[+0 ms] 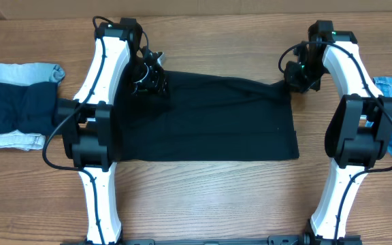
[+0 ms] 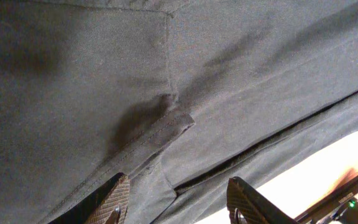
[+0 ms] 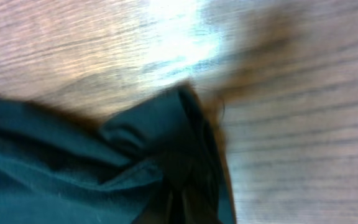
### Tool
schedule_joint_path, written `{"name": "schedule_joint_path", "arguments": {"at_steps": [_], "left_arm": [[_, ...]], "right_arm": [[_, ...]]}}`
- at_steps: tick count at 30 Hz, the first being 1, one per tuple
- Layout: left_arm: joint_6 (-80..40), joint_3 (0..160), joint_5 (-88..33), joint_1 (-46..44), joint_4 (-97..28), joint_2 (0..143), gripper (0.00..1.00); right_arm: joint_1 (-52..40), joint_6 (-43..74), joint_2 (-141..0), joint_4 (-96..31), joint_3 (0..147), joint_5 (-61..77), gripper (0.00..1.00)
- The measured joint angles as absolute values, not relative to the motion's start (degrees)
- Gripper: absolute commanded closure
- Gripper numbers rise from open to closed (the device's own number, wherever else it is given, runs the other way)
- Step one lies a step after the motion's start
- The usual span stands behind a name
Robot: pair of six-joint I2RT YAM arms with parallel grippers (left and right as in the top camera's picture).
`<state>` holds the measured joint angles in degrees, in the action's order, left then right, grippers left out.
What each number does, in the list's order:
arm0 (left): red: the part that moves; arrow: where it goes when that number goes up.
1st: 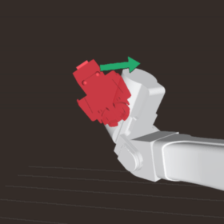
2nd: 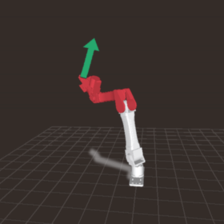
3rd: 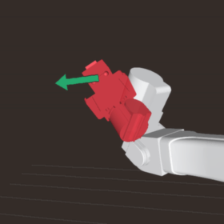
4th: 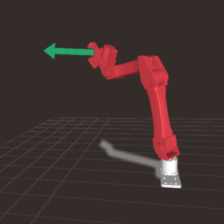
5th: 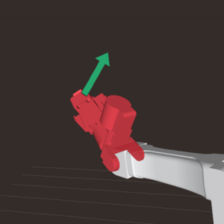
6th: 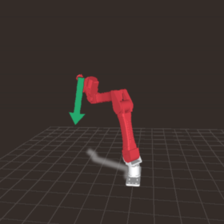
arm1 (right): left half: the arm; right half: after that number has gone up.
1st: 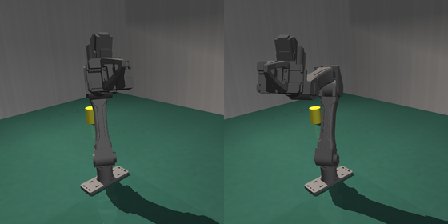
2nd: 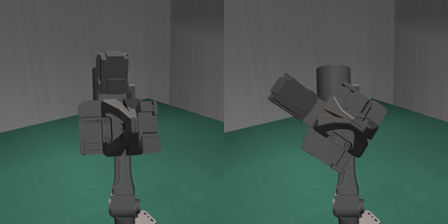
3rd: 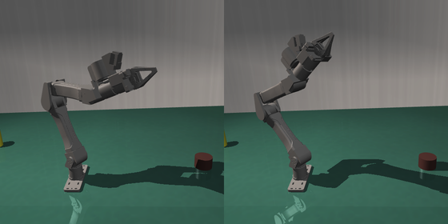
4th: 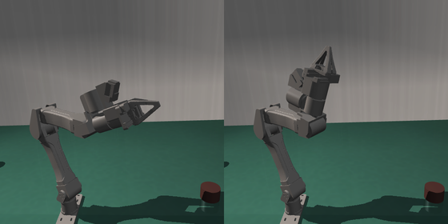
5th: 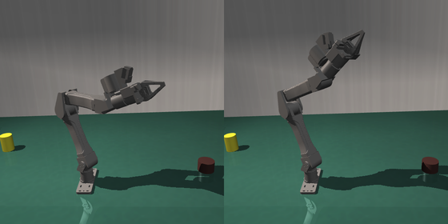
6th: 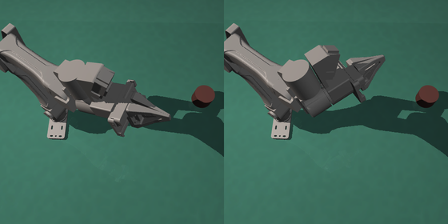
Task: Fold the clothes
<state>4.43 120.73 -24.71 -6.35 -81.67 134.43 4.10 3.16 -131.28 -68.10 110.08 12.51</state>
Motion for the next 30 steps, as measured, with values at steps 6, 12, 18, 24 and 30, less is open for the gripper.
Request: {"name": "schedule_joint_path", "arguments": {"at_steps": [6, 12, 18, 24, 30], "left_arm": [[4.38, 120.73, -24.71, -6.35, -81.41, 134.43, 0.45], [4.38, 120.73, -24.71, -6.35, -81.60, 134.43, 0.45], [4.40, 120.73, -24.71, -6.35, -81.65, 134.43, 0.44], [4.38, 120.73, -24.71, -6.35, -81.60, 134.43, 0.44], [3.57, 120.73, -24.71, -6.35, -81.65, 134.43, 0.47]], "right_arm": [[4.10, -2.11, -131.07, -64.10, 114.54, 15.86, 0.96], [4.10, -6.44, -130.13, -51.22, 116.16, 16.58, 0.96], [4.10, -6.85, -130.13, -57.91, 116.20, 16.67, 0.96], [4.10, -7.11, -130.13, -69.84, 116.31, 21.12, 0.96], [4.10, -6.98, -130.13, -83.79, 116.36, 19.00, 0.96]]}}
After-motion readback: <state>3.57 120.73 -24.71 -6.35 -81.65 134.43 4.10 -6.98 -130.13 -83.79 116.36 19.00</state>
